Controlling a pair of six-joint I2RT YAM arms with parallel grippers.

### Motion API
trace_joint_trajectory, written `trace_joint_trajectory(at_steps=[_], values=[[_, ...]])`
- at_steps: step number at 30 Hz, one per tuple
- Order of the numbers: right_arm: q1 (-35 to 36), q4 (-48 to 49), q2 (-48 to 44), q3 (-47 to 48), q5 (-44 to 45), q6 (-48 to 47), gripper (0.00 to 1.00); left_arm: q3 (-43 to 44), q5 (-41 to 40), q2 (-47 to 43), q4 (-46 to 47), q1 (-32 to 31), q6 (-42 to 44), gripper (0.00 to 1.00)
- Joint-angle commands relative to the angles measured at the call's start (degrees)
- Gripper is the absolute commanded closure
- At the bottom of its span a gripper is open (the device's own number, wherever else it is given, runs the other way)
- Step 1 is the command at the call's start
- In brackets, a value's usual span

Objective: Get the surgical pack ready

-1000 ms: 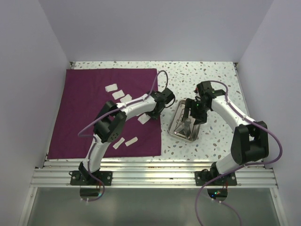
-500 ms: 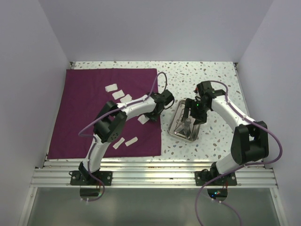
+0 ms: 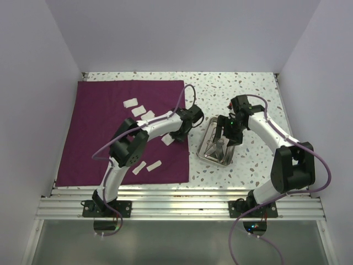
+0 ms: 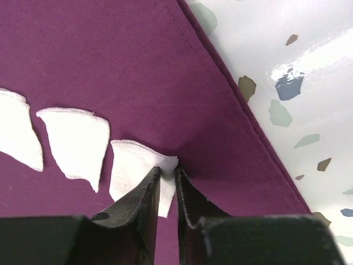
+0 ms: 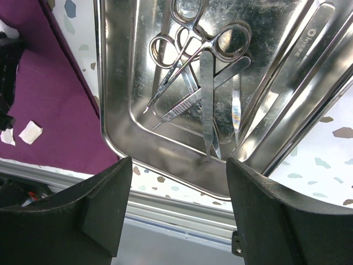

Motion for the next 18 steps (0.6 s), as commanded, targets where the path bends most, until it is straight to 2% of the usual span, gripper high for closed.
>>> trace_joint_trajectory(at_steps=[1,7,14,18], values=[[-0.19,-0.34,-0.6,1.39,-1.64,-0.49,0.27,-0.66,0.74,-0.88,2.15,1.68,1.83,0.8],[-0.19,-0.07,-0.42,1.3,-1.82,-0.58,0.27,1.97,1.36,-2.46,0.49,2.29,2.71,1.0],[-0.19,0.1,-0.33,1.39,-1.73,-0.49,0.27,7.96,1.19,-6.5,-3.74,2.47,3.24,1.0],[-0.1,0.1,-0.16,1.13,-1.82,-0.32,0.27,6.82,-4.94,-9.49,-3.83,3.61,2.98,1.0]])
